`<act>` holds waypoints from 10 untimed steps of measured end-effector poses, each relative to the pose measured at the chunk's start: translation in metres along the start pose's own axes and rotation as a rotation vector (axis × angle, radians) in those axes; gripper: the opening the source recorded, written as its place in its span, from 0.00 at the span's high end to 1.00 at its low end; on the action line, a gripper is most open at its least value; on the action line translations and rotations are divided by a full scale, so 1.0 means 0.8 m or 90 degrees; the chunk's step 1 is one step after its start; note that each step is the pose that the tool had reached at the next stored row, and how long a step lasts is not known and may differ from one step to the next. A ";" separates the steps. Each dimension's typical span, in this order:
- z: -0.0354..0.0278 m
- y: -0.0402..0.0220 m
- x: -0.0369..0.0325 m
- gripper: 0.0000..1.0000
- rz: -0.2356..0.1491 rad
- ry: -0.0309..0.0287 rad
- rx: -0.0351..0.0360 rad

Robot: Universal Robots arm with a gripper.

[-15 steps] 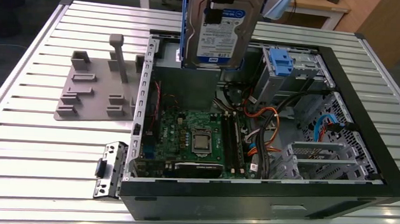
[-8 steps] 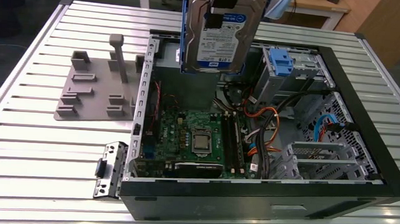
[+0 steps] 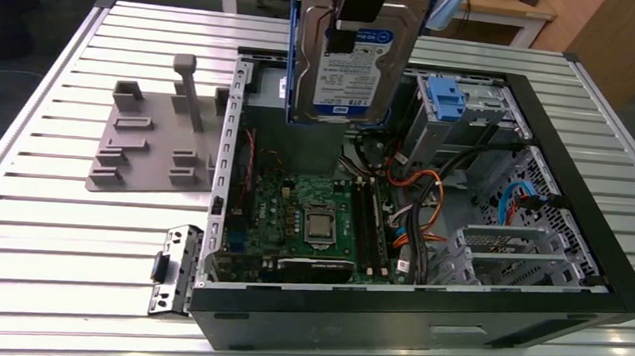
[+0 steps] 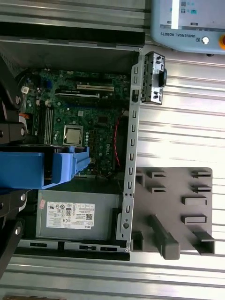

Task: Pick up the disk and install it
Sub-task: 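Pick up the disk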

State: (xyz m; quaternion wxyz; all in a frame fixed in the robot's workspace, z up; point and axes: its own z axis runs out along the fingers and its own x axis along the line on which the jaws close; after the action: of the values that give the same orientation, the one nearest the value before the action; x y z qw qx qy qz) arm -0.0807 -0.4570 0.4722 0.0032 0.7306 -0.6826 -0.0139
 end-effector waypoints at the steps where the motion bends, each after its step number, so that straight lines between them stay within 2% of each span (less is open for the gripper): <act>1: 0.0000 -0.0001 0.0016 0.64 0.000 0.0000 0.0000; 10: -0.0001 -0.0008 0.0157 0.64 0.000 -0.0001 0.0000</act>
State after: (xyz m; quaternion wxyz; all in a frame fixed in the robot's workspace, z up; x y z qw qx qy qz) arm -0.0792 -0.4695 0.4720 0.0031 0.7306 -0.6826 -0.0140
